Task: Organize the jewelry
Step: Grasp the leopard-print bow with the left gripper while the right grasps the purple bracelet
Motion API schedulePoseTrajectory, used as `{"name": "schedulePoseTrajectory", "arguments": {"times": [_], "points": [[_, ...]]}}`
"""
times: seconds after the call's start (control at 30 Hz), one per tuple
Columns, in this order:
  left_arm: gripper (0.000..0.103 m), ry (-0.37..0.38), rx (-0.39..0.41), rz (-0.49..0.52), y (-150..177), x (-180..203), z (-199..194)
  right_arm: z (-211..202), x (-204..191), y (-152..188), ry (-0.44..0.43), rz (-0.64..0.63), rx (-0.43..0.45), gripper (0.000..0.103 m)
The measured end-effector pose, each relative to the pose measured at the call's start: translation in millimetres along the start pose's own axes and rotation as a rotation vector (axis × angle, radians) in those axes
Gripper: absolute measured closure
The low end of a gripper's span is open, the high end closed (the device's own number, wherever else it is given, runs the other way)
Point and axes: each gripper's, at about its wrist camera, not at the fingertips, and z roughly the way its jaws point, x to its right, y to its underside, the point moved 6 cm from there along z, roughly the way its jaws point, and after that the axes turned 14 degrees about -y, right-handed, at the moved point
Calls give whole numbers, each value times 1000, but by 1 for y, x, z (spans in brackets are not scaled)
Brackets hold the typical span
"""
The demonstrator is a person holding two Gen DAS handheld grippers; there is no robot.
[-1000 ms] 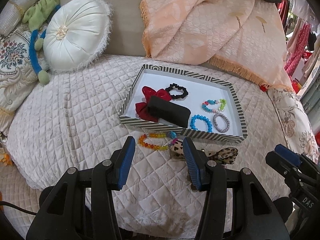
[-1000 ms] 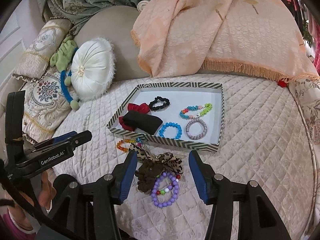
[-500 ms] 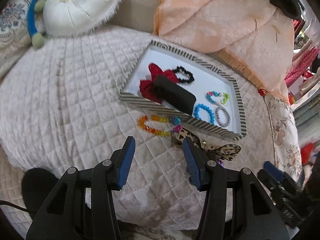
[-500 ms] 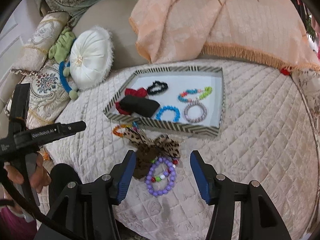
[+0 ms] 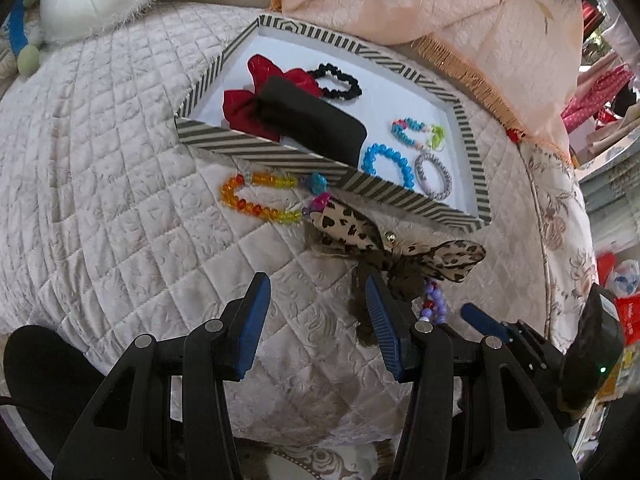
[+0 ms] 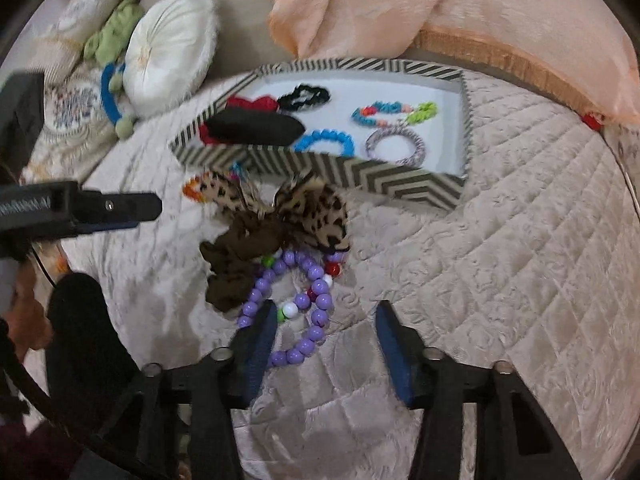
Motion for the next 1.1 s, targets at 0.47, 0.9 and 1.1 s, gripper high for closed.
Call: {"name": "schedulePoseTrajectory", "arguments": {"times": [0.47, 0.9, 1.1], "points": [[52, 27, -50, 86, 8, 34, 26, -31, 61, 10, 99, 37, 24, 91], [90, 20, -39, 93, 9, 43, 50, -27, 59, 5, -37, 101, 116, 94], [92, 44, 32, 99, 5, 39, 22, -54, 37, -12, -87, 74, 179, 94]]}}
